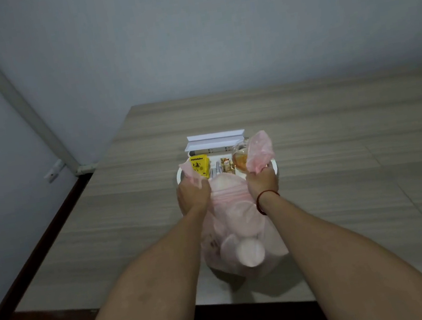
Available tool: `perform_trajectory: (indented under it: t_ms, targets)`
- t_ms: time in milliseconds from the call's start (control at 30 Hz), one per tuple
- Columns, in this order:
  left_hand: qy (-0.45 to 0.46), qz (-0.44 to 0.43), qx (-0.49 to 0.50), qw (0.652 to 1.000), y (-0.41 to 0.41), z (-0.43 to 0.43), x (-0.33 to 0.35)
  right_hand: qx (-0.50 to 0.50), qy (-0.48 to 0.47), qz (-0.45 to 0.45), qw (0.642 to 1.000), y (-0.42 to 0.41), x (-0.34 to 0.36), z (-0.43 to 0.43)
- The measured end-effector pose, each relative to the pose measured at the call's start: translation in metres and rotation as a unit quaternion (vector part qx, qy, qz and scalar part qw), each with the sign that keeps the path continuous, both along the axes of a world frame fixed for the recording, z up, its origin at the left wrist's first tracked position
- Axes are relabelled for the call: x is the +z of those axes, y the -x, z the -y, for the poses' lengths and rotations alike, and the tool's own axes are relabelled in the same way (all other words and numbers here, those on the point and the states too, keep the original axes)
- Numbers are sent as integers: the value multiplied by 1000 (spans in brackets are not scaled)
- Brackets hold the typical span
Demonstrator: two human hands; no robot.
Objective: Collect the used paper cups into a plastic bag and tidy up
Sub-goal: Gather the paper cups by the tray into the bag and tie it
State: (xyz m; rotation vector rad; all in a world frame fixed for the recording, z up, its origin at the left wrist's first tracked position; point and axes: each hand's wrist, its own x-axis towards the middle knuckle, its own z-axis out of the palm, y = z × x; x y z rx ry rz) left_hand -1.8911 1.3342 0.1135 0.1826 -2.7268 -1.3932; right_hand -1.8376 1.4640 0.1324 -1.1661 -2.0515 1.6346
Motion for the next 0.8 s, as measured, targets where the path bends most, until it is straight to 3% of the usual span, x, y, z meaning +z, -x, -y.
perform_trajectory:
  t_ms: [100, 200, 267, 333, 467, 533, 600, 700, 800]
  targets:
    - [20, 24, 10, 999, -1, 6, -5, -70, 117, -34, 990, -8, -12, -6]
    - [-5, 65, 58, 996, -5, 8, -12, -85, 310, -147, 936, -7, -16, -6]
    - [-33, 111, 99, 988, -8, 6, -18, -99, 375, -200, 900, -2, -13, -4]
    - [-126, 164, 138, 969, -8, 2, -20, -82, 356, -184, 912, 1, -9, 0]
    - [-426, 188, 142, 873, -2, -16, -4, 36, 151, -35, 987, 0, -12, 8]
    - [-468, 170, 120, 859, 3, -25, 4, 56, 93, 2, 994, -3, -9, 8]
    - [-426, 149, 111, 885, 5, -28, 9, 68, 75, 8, 995, -2, -10, 7]
    - [-264, 54, 48, 962, 2, -29, 4, 110, 82, 16, 990, 0, -11, 11]
    - [-155, 9, -58, 986, -10, -25, -2, 142, 81, 14, 987, 1, -11, 12]
